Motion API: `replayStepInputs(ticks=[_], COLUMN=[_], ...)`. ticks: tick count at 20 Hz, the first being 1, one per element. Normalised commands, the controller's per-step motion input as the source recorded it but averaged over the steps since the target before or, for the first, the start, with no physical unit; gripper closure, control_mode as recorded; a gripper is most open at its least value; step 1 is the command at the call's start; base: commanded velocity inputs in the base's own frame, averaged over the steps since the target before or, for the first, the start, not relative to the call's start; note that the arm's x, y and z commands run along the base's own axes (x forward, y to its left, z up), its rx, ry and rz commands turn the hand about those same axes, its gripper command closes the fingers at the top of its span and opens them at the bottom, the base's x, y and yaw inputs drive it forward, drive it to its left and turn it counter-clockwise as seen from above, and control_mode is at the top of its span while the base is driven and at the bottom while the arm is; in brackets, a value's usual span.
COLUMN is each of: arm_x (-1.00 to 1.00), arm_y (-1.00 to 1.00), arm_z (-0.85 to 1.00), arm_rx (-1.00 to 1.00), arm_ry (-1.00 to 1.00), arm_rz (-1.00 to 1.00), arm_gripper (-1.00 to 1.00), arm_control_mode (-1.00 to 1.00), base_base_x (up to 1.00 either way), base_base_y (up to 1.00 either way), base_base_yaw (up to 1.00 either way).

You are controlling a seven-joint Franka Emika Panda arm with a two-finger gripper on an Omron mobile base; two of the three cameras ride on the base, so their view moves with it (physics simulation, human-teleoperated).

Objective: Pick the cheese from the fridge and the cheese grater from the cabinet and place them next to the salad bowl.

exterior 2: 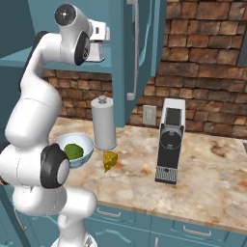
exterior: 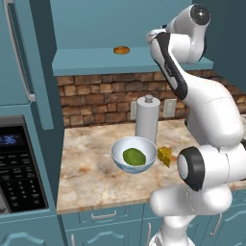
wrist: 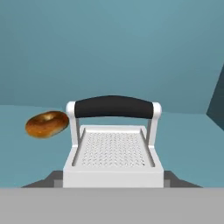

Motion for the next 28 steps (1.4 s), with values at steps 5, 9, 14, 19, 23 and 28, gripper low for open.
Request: replayStepInputs(ticks=[5,9,14,19,23,28], arm_x=[-0.8,-0.78,-0.74,-0.65,-0.55,-0.47], arm_y=[0.15,0.21,0.27,0.36,0.42,0.47], arm_z=[0.0,-0.01,-0.13,-0.28,-0.36,-0.47], arm_rx=[0.0,0.01,0.02,0.04,0.06,0.0], arm_ry=[0.0,0.01,0.03,0.1,0.12,0.12], arm_rz=[-0.03,-0.07,-0.05,-0.01,0.0,0.0], arm_gripper=[1.0,1.0,1.0,1.0,1.0,1.0], arm_control_mode=[-1.0,-1.0,-1.0,-1.0,-1.0,-1.0], base_base_x=[0.0,0.0,0.0,0.0,0.0,0.0], base_base_y=[0.0,0.0,0.0,0.0,0.0,0.0], base_base_yaw=[0.0,0.0,0.0,0.0,0.0,0.0])
